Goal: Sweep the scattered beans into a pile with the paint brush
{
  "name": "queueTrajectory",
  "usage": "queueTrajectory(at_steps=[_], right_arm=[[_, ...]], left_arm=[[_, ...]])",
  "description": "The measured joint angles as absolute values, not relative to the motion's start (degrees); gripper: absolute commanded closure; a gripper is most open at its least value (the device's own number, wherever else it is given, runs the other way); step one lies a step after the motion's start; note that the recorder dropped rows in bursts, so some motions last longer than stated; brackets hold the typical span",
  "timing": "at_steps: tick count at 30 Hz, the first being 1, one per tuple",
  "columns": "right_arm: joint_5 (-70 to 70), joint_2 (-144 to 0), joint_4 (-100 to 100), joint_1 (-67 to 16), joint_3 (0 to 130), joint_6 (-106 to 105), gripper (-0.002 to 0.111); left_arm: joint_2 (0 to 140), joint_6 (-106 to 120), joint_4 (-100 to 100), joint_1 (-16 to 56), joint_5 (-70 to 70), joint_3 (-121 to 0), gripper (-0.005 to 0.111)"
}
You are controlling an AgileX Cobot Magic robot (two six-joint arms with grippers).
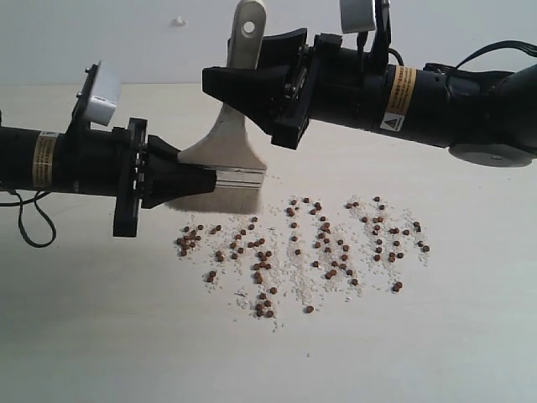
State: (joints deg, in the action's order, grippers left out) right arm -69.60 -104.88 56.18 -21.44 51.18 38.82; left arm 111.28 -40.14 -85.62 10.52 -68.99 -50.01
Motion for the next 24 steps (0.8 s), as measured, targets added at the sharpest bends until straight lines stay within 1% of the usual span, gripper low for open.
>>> queueTrajectory(at_steps=[3, 6, 14, 17, 20, 24], right_arm=[[-69.6, -104.9, 56.1, -21.4, 51.4, 38.9, 0.047], [-69.6, -104.9, 56.1, -21.4, 51.4, 39.1, 0.047], [-69.6, -104.5, 54.8, -21.4, 51.4, 39.2, 0.047], [-69.6, -103.3, 54.9, -21.4, 51.6, 39.8, 0.051], [-69.6, -103.3, 59.0, -21.4, 55.1, 44.9, 0.051], [-69.6, -103.3, 58.6, -21.3, 56.1, 46.6, 0.051]], left_arm=[[111.3, -39.4, -84.6, 12.6, -69.0, -50.0, 0.107], [111.3, -39.1, -83.2, 13.2, -69.0, -50.0, 0.107], [111.3, -38.4, -80.2, 13.2, -69.0, -50.0, 0.107], [111.3, -38.4, -80.5, 13.2, -69.0, -50.0, 0.107], [111.3, -38.6, -81.8, 13.2, -69.0, -50.0, 0.107], [111.3, -39.0, -82.2, 13.2, -69.0, -50.0, 0.107]])
